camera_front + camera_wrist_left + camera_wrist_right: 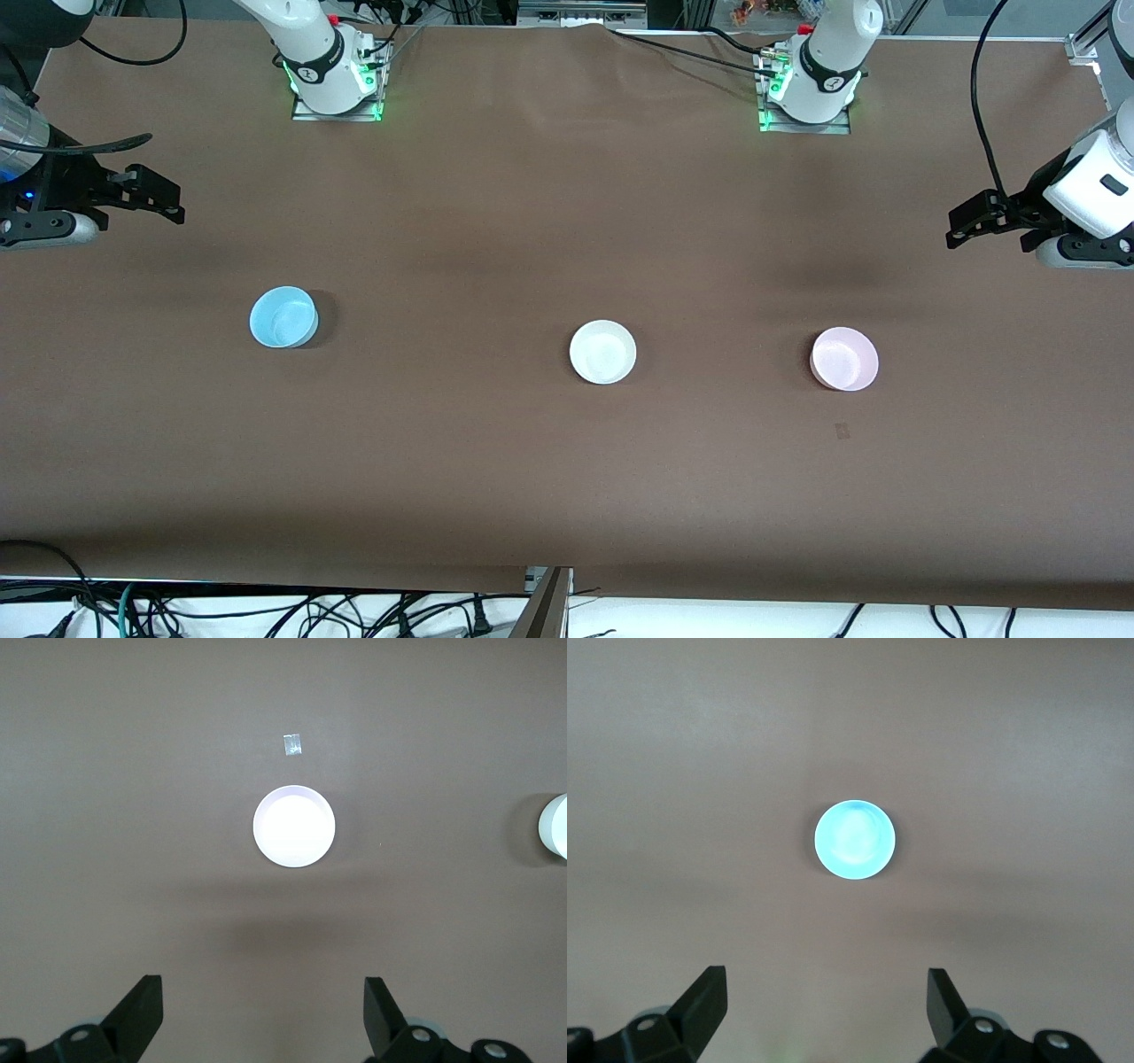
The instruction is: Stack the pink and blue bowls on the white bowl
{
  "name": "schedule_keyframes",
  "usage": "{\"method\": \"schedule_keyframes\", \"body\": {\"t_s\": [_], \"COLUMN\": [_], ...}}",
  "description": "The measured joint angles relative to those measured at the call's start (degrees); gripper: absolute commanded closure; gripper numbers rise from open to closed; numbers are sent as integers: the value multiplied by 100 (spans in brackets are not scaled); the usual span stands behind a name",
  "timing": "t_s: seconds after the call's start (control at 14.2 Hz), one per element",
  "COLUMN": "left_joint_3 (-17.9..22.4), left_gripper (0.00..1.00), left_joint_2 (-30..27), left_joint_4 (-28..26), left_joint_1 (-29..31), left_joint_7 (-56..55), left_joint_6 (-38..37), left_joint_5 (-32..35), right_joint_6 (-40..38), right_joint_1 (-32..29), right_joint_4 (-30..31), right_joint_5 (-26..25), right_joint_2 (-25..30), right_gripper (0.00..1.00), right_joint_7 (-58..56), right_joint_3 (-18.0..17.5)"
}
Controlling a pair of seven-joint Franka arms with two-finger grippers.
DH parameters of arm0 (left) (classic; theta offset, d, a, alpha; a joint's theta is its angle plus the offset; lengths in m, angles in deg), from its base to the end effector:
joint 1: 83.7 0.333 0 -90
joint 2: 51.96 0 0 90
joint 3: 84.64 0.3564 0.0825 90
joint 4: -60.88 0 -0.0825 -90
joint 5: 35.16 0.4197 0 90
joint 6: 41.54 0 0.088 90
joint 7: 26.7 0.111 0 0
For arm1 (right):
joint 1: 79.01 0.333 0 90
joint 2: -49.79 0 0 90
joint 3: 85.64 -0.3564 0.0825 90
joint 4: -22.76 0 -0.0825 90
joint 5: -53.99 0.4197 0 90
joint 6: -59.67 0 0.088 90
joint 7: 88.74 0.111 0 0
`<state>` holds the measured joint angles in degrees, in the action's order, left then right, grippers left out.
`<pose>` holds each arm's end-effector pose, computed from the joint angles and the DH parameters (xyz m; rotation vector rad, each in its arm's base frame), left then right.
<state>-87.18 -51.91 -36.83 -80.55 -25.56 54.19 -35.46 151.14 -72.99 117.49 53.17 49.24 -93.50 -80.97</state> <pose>0.5938 0.0058 0.6004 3.1353 -0.0135 -0.0554 0.5917 0.0126 0.6155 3.1222 0.1679 -0.1046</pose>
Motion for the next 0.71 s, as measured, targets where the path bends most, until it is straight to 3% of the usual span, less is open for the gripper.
{"method": "schedule_keyframes", "body": {"t_s": [0.71], "left_joint_3": [2], "left_gripper": [0], "left_joint_2": [126], "left_joint_4": [11], "left_joint_1": [0], "left_joint_7": [0], "left_joint_6": [-54], "left_joint_5": [0], "right_joint_6": [0], "right_joint_1": [0], "right_joint_4": [0], "right_joint_5": [0], "right_joint_2": [0], "right_gripper": [0], "right_joint_7": [0], "right_joint_3": [0]}}
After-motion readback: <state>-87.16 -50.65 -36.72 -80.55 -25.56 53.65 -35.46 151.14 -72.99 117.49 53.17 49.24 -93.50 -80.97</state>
